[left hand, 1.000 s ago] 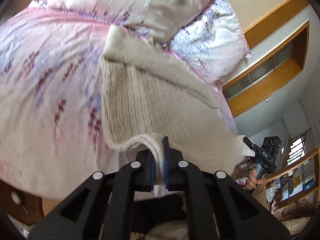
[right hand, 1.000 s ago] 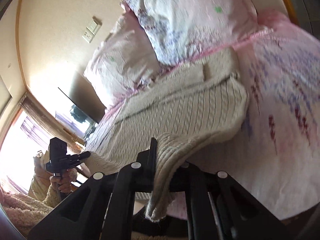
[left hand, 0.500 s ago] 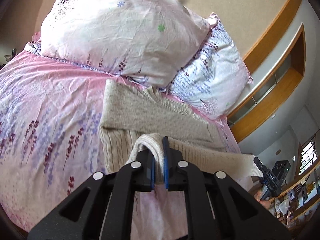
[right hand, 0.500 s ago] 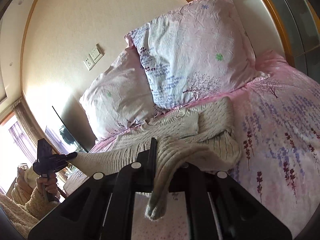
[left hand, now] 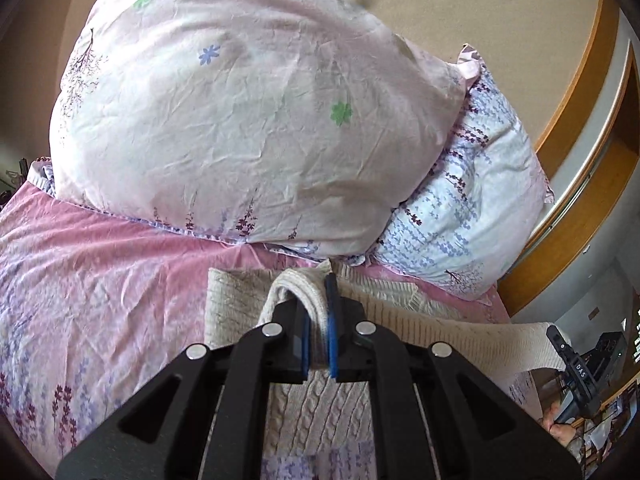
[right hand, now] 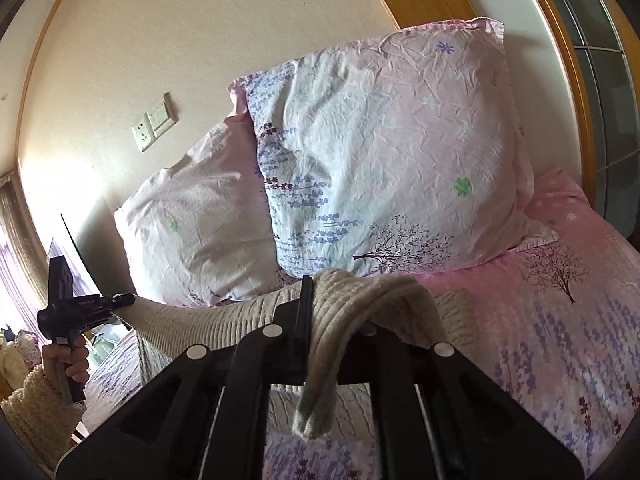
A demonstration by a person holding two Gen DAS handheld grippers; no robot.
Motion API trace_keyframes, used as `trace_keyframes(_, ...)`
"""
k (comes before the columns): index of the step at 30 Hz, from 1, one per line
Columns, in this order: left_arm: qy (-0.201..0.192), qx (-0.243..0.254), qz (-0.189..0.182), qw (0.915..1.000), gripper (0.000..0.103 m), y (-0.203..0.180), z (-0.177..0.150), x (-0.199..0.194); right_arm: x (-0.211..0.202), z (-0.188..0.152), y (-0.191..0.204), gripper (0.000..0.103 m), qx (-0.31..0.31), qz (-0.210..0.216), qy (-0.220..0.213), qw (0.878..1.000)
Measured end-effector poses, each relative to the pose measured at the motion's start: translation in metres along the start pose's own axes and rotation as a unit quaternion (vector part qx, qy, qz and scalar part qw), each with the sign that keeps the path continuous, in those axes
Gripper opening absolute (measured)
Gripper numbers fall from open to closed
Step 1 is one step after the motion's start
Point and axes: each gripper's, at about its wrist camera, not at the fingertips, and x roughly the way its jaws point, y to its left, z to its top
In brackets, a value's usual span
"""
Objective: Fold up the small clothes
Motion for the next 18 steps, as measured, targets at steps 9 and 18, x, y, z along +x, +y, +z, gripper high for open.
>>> trace_keyframes(9, 0.04, -0.041, 0.023, 0.9981, 0.006, 0.028, -0.004, 0.073, 0.079, -0.013, -0.041, 0.007, 0.065, -0.051, 0.077, 0.994)
trace_keyframes(18, 0.075, -0.054, 0.052, 0.9944, 0.006, 0.037, -0.009, 0.132, 0.139, -0.034, -0.09, 0.01, 0.174, -0.08, 0.16, 0.968)
